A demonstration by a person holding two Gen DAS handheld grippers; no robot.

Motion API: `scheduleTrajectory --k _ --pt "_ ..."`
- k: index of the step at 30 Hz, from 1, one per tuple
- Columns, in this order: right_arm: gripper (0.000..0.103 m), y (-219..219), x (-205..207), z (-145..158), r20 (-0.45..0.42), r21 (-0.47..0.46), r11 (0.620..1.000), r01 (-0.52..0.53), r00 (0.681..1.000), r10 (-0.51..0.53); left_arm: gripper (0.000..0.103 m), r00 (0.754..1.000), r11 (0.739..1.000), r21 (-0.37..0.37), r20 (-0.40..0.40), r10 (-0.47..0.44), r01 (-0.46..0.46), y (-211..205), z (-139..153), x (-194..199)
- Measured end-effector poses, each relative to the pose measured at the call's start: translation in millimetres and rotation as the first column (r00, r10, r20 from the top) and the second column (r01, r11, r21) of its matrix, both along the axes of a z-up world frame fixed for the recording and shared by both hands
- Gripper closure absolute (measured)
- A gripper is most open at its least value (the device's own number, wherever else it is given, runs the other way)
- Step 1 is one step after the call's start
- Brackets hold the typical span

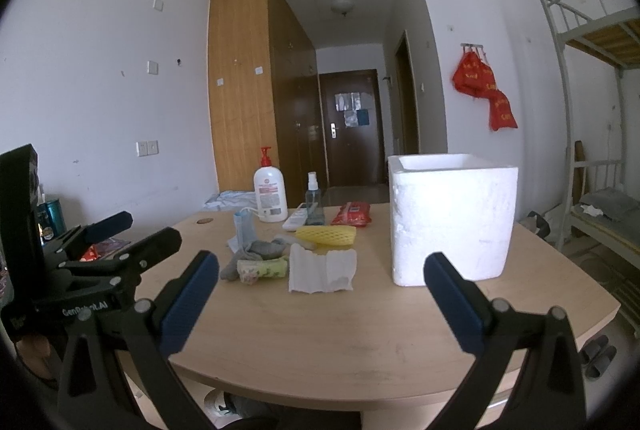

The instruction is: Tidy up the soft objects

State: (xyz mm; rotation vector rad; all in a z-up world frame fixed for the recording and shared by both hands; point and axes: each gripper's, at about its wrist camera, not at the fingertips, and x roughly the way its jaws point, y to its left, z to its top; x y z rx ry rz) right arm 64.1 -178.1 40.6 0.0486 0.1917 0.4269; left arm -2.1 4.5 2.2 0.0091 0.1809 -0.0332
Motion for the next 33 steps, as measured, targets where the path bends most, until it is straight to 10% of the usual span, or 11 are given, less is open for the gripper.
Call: scheduleTrajectory --k 33 --pt "0.0 13 27 3 -0.023 0.001 0.997 -0.081 0.996 0.081 0.0 0.999 1.0 0.019 -0.043 0.017 -0.016 7 1 18"
